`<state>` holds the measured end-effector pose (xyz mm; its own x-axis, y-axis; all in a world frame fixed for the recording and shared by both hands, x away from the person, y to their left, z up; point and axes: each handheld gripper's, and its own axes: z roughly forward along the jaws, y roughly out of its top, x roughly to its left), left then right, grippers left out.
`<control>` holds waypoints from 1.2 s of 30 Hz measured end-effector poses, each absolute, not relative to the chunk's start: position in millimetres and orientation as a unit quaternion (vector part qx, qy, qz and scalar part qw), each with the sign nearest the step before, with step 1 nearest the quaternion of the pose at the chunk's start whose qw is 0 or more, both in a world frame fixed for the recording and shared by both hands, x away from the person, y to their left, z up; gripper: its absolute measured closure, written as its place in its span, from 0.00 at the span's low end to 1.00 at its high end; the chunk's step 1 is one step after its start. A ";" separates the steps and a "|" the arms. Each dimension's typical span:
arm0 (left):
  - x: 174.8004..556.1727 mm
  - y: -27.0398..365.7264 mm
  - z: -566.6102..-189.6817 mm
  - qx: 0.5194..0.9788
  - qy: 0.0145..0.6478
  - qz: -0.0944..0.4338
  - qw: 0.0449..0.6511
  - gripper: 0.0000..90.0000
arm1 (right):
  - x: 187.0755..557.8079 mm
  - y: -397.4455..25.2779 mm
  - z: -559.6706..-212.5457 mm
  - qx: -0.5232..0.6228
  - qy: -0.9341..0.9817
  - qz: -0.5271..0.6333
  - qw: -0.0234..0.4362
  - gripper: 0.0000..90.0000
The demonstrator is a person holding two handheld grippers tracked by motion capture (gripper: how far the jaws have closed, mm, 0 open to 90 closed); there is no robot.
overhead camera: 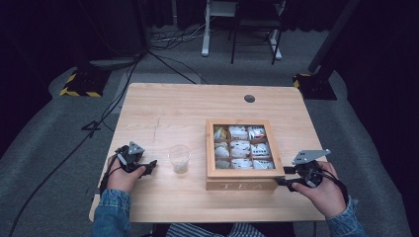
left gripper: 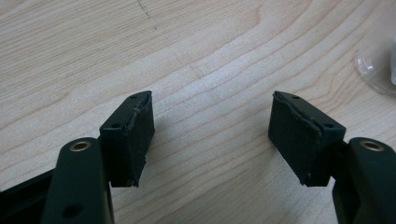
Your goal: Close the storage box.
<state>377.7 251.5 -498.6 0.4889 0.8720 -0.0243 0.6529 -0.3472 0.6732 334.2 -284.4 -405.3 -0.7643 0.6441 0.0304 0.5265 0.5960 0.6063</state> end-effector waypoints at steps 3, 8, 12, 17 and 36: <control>377.7 251.5 -498.7 0.802 0.475 0.173 0.318 0.35 | 334.2 -283.7 -406.5 0.331 0.890 0.298 0.095 0.53; 378.0 251.9 -498.9 0.803 0.473 0.175 0.318 0.35 | 334.5 -282.8 -407.9 0.328 0.892 0.295 0.096 0.53; 378.1 252.2 -499.1 0.803 0.472 0.176 0.318 0.35 | 334.7 -281.8 -409.5 0.330 0.893 0.289 0.098 0.51; 378.2 252.2 -499.2 0.803 0.472 0.176 0.319 0.35 | 335.3 -281.6 -410.1 0.332 0.890 0.298 0.091 0.46; 378.6 254.8 -503.0 0.799 0.466 0.179 0.336 0.31 | 346.0 -317.6 -386.9 0.353 0.805 0.443 0.175 0.34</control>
<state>378.6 254.8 -503.0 0.5014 0.8648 -0.0263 0.6242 -0.3405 0.7032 346.0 -317.6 -386.9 -0.6887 0.7244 0.0311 0.4134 0.3570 0.8376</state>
